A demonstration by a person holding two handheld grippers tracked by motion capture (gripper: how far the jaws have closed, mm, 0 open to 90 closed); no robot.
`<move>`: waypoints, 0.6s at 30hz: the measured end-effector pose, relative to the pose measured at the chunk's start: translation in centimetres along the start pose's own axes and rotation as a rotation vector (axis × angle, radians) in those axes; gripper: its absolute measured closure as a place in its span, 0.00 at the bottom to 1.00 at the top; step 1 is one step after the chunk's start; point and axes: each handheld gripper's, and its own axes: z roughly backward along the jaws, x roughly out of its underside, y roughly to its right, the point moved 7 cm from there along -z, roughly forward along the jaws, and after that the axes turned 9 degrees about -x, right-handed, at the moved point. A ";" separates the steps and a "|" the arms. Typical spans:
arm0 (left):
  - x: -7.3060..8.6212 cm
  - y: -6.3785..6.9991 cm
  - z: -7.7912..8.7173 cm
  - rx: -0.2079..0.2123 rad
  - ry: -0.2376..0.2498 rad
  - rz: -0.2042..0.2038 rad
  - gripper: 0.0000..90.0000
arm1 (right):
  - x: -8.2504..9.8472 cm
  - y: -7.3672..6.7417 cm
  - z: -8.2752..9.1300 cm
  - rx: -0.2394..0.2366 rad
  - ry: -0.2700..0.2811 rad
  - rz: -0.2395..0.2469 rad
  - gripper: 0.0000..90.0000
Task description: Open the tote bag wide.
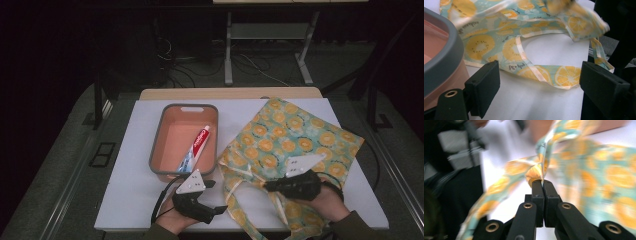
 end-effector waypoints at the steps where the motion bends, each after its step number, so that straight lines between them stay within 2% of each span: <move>1: 0.0 0.0 0.0 0.000 -0.001 0.000 0.17 | 0.0 0.8 0.7 0.025 0.015 -0.010 0.99; 7: 0.0 0.0 -0.1 0.001 -0.004 0.000 0.17 | 0.8 5.6 4.1 0.169 0.072 -0.100 0.99; 14: 0.1 0.0 -0.1 0.001 -0.005 0.000 0.17 | 2.8 11.1 6.0 0.319 0.067 -0.203 0.99; 18: 0.1 0.0 -0.1 0.002 -0.006 0.000 0.17 | 4.4 13.7 6.6 0.378 0.053 -0.269 0.99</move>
